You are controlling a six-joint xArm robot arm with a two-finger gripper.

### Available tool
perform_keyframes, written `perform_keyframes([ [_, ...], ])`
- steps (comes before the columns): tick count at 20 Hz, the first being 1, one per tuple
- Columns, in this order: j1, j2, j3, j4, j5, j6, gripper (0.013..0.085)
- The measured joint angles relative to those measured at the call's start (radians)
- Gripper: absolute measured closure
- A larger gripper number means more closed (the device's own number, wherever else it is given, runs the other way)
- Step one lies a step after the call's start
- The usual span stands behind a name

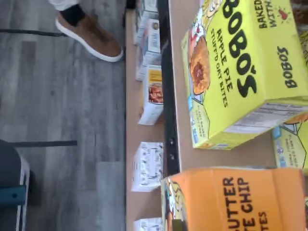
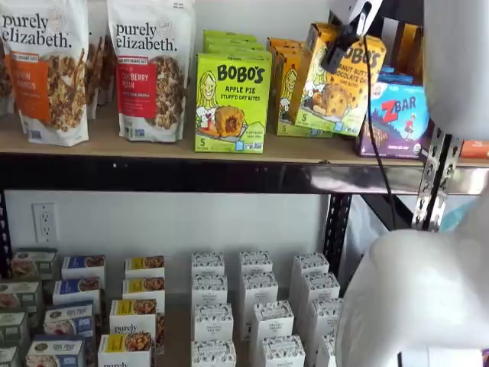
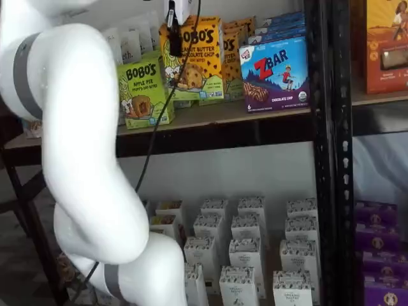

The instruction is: Pick up the orange box on the top shelf, the fifth box from the left

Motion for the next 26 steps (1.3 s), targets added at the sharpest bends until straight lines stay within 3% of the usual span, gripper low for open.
perform_keyframes([
  [11, -0.041, -0.030, -0.013, -0.012, 0.090, -0.028, 0.0650],
  [16, -0.048, -0.031, -0.026, -0.058, 0.149, -0.047, 0.0650],
  [26, -0.012, -0.189, 0.164, -0.135, 0.090, -0.050, 0.0650],
])
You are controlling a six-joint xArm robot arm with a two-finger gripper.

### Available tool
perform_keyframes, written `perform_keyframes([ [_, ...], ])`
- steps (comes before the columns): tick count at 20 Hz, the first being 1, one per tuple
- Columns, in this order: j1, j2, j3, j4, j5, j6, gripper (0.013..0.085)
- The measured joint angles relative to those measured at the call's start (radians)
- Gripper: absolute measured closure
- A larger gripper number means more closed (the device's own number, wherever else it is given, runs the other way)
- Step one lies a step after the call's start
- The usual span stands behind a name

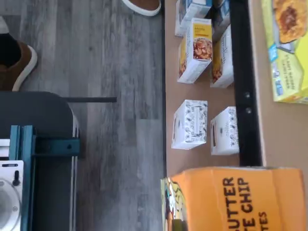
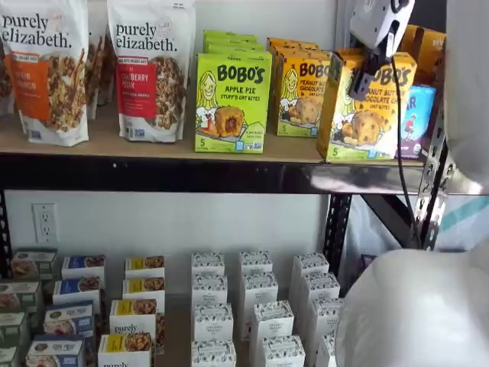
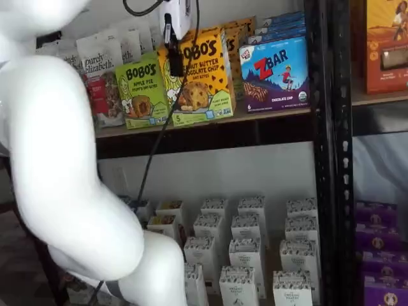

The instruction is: Pick up the orange box on the top shelf, the fifth box from the left

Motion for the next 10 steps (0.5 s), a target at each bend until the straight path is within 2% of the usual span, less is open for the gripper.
perform_keyframes([
  [10, 0.054, -0.140, 0.132, -0.036, -0.004, 0.042, 0.0650],
])
